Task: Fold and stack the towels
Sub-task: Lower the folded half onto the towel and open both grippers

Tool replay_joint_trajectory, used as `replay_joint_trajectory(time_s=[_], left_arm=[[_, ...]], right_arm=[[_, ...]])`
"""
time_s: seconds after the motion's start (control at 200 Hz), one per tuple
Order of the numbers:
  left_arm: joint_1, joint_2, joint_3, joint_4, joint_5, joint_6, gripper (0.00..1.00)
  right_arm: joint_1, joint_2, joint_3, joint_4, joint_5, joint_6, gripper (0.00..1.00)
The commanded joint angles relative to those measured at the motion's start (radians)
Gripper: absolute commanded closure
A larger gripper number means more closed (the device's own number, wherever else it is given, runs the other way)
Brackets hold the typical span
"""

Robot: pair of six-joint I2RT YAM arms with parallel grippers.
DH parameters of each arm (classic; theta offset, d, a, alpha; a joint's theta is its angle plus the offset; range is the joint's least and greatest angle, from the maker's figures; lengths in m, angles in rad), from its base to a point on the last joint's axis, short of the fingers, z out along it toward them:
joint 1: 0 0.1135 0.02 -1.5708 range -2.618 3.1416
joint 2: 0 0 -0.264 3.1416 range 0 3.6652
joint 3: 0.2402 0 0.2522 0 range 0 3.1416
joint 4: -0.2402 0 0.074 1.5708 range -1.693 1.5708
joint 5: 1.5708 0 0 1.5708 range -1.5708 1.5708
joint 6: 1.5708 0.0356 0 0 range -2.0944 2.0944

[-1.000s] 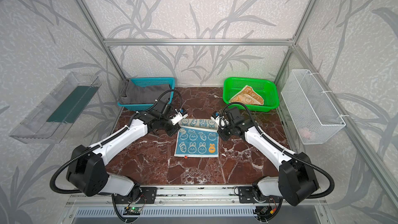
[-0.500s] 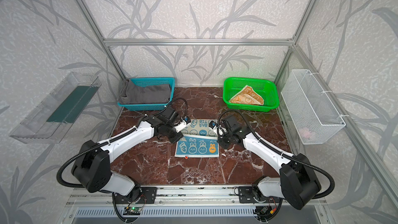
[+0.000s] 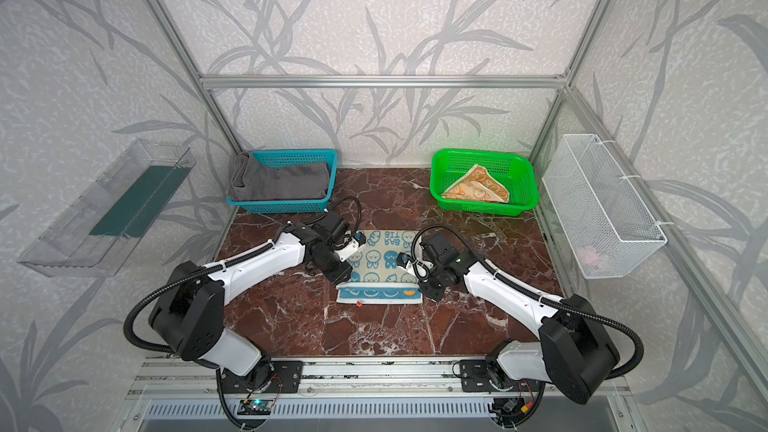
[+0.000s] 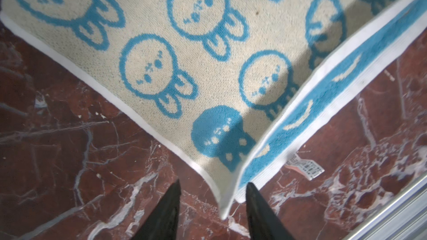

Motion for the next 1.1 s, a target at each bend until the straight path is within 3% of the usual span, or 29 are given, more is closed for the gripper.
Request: replay_joint_trajectory(time_s=[0.0,0.065,0.235,0.34,0.44,0.585,0.68,0.77,0.91,1.095], left_arm=[[-0.007,-0.034,-0.011,-0.047,0.013,-0.023,0.47],[-0.007,-0.057,-0.02,-0.047,-0.001,-0.026,0.47],[-0.004,-0.117,-0.006,-0.048,-0.032,-0.057,0.46],[0.0,-0.158,-0.01,0.014,-0.085,-0.126,0.44],[0.007,-0.178,-0.031,0.135,-0.08,-0.257,0.44],[0.034,-0.156,-0.078,0.31,-0.007,-0.52,0.49],[0.052,-0.134,-0.154,0.48,0.088,-0.685,0.65],[0.058,-0.096,-0.214,0.608,0.156,-0.759,0.78],[0.068,-0.022,-0.227,0.56,0.175,-0.774,1.0],[0.067,0.012,-0.276,0.536,0.174,-0.755,1.0]], right_arm=[[0.01,-0.038,0.013,-0.102,-0.032,-0.057,0.64],[0.016,-0.055,0.022,-0.124,-0.052,-0.065,0.55],[0.019,-0.112,0.023,-0.119,-0.041,-0.05,0.49],[0.018,-0.116,0.011,-0.018,-0.005,0.062,0.45],[-0.002,-0.039,0.053,0.044,-0.021,0.263,0.44],[-0.014,0.162,0.176,0.018,-0.028,0.531,0.57],[-0.014,0.26,0.202,0.045,-0.05,0.66,0.71],[-0.013,0.302,0.189,0.079,-0.027,0.753,0.83],[-0.013,0.315,0.156,0.095,-0.009,0.79,0.89],[-0.013,0.32,0.123,0.069,0.013,0.77,0.89]])
